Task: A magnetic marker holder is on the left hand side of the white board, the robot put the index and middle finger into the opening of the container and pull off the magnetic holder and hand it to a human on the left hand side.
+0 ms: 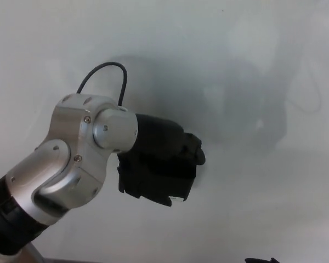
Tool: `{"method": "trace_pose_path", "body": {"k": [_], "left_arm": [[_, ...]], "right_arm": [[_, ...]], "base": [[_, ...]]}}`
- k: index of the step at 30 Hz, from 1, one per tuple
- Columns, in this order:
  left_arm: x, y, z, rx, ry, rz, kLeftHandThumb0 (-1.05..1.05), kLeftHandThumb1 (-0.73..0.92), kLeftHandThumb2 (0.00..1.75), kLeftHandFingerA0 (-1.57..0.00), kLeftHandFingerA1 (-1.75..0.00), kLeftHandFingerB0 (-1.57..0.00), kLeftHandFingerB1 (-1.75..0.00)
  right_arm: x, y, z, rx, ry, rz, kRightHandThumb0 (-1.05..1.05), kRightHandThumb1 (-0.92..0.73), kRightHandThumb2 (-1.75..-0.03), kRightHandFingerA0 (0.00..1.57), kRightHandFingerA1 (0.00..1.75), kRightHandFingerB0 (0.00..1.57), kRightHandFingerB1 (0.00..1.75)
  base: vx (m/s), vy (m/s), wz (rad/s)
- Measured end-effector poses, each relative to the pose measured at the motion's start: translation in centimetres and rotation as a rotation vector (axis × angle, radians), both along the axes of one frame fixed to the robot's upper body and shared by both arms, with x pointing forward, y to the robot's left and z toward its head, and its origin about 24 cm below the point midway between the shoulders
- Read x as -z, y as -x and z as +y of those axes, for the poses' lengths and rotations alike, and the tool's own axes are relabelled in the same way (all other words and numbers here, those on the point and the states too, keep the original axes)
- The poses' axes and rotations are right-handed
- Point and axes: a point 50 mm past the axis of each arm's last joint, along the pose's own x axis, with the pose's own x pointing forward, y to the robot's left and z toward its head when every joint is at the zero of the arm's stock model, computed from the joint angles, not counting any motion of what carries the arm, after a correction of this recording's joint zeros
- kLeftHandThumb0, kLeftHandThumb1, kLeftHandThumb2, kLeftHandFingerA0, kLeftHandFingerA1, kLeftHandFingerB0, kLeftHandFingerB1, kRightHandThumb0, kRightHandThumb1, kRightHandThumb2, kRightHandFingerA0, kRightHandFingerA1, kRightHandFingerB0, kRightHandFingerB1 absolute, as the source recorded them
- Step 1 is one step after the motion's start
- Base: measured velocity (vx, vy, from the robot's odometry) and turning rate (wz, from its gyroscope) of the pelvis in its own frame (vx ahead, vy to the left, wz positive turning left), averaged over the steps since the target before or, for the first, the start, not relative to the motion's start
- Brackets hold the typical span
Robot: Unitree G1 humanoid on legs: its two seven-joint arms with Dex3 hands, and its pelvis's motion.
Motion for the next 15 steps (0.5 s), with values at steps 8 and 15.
{"method": "trace_pose_path", "body": {"k": [8,15], "left_arm": [[1.4,0.0,0.7,-0.051,-0.014,0.097,-0.66,0.54,0.87,0.0,-0.21,0.0,-0.18],[1.8,-0.2,1.0,-0.075,-0.016,0.101,-0.71,0.55,0.88,0.0,-0.18,-0.05,-0.25]], "right_arm": [[0.0,-0.1,0.0,0.0,0.0,-0.002,-0.46,-0.63,-0.59,0.85,0.67,0.5,0.58],[0.0,-0.1,0.0,0.0,0.0,-0.003,-0.48,-0.63,-0.59,0.85,0.65,0.5,0.55]], "base": [[0.0,0.0,0.0],[0.0,0.0,0.0]]}}
